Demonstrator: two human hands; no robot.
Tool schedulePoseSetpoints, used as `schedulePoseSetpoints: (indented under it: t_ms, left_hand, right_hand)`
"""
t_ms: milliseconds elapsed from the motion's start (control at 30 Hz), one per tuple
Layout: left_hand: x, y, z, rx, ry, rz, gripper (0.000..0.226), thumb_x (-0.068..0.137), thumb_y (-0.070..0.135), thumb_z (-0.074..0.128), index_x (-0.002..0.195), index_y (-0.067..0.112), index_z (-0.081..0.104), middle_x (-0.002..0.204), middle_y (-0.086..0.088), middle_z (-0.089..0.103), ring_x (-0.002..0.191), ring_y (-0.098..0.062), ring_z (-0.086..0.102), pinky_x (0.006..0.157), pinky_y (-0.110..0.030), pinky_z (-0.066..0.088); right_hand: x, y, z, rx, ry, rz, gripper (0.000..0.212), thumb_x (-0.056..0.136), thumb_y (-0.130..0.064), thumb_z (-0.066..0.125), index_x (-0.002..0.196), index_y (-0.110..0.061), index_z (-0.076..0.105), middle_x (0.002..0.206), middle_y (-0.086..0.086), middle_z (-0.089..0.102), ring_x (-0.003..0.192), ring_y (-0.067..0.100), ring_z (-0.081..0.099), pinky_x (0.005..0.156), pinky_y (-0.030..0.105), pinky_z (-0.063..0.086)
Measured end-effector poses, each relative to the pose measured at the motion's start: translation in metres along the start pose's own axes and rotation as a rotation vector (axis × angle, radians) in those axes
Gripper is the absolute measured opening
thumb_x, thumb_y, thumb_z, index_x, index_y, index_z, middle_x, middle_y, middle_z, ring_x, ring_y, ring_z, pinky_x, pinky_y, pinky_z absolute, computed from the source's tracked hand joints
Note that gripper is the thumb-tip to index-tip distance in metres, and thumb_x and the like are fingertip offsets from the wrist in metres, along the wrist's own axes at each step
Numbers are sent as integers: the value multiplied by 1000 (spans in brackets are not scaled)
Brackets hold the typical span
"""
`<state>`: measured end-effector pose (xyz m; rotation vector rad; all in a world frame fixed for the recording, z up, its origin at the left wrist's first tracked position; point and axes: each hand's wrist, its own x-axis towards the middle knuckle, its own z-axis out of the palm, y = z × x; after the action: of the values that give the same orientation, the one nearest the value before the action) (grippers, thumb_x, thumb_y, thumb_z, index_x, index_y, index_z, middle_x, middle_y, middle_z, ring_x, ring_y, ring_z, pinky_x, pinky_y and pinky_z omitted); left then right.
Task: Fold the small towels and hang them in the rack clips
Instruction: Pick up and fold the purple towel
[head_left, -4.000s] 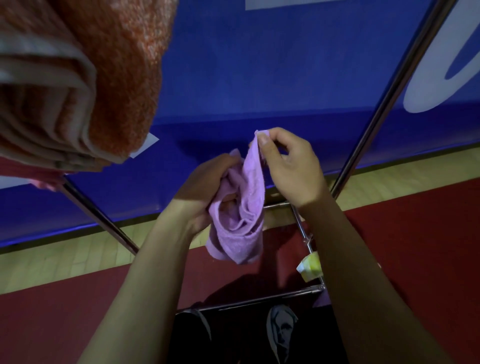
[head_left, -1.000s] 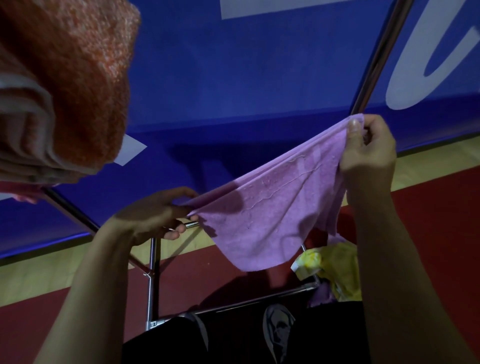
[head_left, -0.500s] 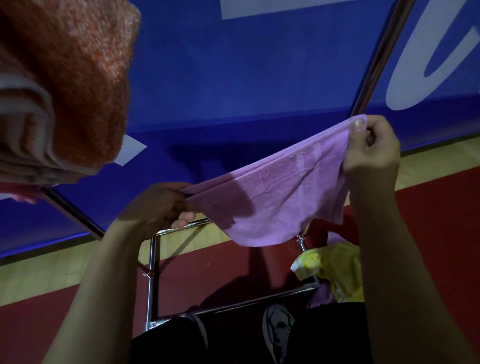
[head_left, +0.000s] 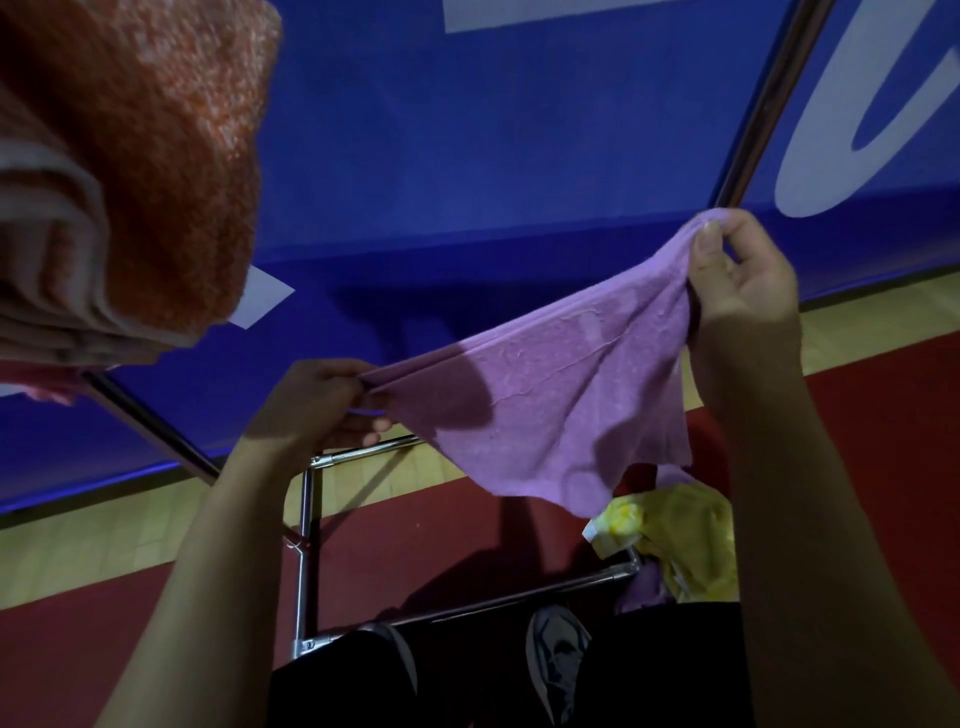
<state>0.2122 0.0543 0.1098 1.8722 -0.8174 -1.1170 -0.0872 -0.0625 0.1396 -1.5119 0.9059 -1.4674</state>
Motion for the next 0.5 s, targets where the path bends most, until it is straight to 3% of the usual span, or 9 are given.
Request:
schedulePoseSetpoints:
  t_ms: [167,300,433,500]
  left_hand:
    - [2,-2,-3,-67,2,11,31,104,-1,47,104,4,77,77,-15,71,56,-16,68,52,-25,57]
    - [5,-3,-4,-91,44,5,28,105,9,46,102,4,74,80,-17,74,63,-16,73,56,-26,59]
    - [5,-3,-4,-135,17,2,27,105,16,51,110,-2,71,93,-17,80,73,-20,75,61,-25,61]
    - [2,-4,-7,-16,-43,100,23,103,22,64,108,3,76,96,-15,80,81,-20,77,65,-20,60]
  right_hand:
    - [-2,-5,2,41,11,-27,19,108,-22,47,91,-18,53,71,-7,44,66,9,39,60,28,33]
    - [-2,-7,2,59,27,-9,18,109,-17,44,93,-11,51,68,-11,44,64,4,40,58,21,35]
    - [-1,-4,-1,-6,50,7,25,109,-19,43,98,2,52,69,-2,39,64,8,37,57,26,32]
    - [0,-1,-2,-45,73,20,31,109,-22,43,97,5,52,71,4,37,66,15,37,59,30,32]
